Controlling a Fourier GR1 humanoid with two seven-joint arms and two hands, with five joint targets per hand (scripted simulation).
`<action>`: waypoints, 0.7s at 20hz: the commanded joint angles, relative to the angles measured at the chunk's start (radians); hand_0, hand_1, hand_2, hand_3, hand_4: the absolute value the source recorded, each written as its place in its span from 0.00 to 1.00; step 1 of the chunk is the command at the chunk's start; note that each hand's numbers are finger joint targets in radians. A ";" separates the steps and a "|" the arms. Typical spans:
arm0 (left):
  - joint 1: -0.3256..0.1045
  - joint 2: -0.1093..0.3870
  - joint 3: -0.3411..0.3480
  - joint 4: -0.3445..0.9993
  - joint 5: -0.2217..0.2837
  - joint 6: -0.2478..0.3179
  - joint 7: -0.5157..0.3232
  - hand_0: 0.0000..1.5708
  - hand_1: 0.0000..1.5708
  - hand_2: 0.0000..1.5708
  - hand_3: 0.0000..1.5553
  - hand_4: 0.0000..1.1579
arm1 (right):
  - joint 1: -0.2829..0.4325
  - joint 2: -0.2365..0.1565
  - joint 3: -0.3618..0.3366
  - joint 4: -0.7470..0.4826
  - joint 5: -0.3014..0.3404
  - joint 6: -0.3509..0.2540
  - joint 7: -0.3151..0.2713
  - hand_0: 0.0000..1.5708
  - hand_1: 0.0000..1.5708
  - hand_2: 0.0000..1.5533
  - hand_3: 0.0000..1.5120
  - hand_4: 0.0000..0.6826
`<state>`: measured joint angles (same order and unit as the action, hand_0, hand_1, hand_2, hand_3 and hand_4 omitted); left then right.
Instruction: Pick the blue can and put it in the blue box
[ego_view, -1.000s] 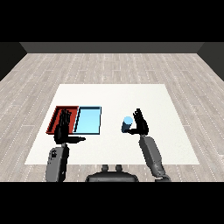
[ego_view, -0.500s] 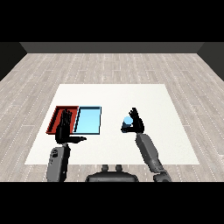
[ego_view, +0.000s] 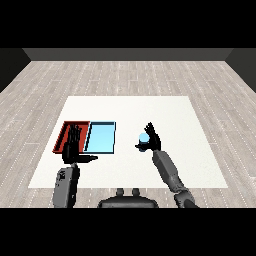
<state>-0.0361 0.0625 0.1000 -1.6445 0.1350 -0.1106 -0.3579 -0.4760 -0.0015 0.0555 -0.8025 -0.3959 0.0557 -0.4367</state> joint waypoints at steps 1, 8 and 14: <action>0.048 0.017 0.008 0.005 0.011 -0.042 -0.036 0.00 0.00 0.00 0.00 0.00 | -0.108 0.001 -0.039 0.150 -0.002 0.015 -0.042 0.00 0.00 0.00 0.00 0.00; 0.022 0.010 0.010 -0.017 -0.010 0.003 -0.008 0.00 0.00 0.00 0.00 0.00 | -0.048 0.001 -0.014 0.119 0.039 -0.253 -0.039 0.95 0.95 0.97 0.98 0.88; -0.027 0.005 0.009 0.010 0.011 -0.002 0.011 0.00 0.00 0.00 0.00 0.00 | -0.090 0.001 0.082 0.141 0.080 -0.368 -0.014 0.95 0.95 0.95 0.95 0.90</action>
<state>-0.0424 0.0660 0.1058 -1.6501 0.1396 -0.1079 -0.3448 -0.5614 -0.0037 0.0881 -0.6614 -0.3453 -0.2215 -0.4782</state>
